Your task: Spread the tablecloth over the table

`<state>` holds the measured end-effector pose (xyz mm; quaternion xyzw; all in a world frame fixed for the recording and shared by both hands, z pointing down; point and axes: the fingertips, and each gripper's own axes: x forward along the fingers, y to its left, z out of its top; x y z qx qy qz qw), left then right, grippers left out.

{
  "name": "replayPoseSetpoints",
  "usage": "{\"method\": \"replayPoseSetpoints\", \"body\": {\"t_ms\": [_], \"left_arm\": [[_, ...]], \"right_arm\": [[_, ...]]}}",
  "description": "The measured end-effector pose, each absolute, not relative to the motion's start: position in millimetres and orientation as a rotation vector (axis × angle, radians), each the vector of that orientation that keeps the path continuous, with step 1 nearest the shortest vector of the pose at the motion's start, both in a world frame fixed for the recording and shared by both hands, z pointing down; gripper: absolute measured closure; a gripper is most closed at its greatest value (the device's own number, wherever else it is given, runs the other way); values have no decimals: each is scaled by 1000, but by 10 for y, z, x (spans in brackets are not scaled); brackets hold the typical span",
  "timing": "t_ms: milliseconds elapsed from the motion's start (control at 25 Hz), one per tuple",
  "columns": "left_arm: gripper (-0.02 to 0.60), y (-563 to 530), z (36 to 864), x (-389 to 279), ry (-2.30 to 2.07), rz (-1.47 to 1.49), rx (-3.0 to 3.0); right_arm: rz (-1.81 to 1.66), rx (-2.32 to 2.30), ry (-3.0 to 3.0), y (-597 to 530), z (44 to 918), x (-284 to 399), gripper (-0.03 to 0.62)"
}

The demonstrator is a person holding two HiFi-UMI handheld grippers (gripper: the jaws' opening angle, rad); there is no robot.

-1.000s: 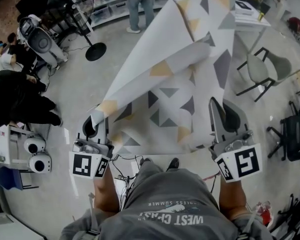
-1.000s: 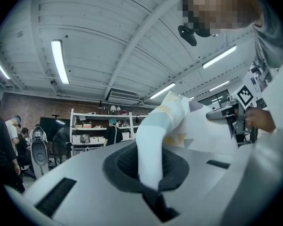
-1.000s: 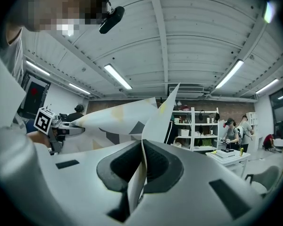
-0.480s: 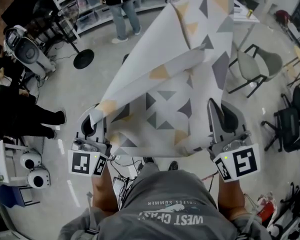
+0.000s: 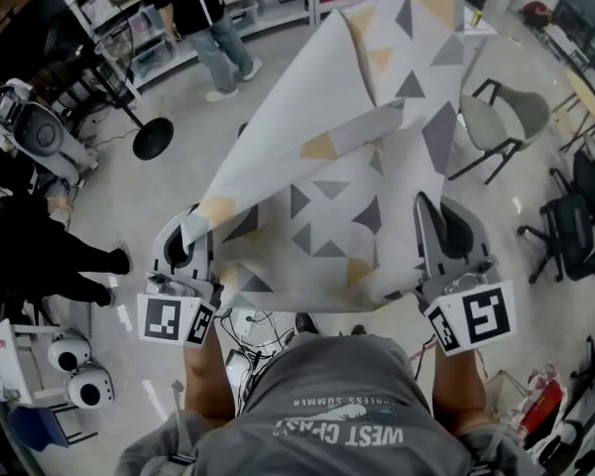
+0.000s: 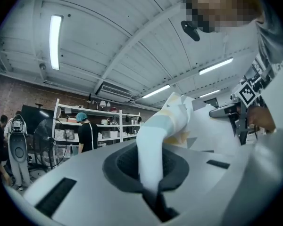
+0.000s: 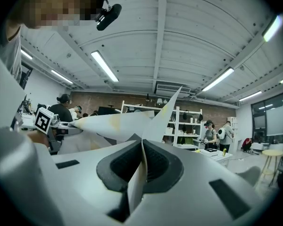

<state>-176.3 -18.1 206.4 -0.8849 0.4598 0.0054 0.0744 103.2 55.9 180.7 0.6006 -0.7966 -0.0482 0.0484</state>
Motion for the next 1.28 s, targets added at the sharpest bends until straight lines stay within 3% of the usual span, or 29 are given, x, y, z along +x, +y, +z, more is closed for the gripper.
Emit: {"method": "replayPoseSetpoints", "body": {"t_ms": [600, 1280], "left_arm": [[581, -890, 2560, -1973, 1342, -19, -2801], [581, -2056, 3963, -1980, 1547, -255, -2967]], "right_arm": [[-77, 1899, -2275, 13, 2145, 1000, 580], [253, 1835, -2145, -1326, 3415, 1537, 580]]}}
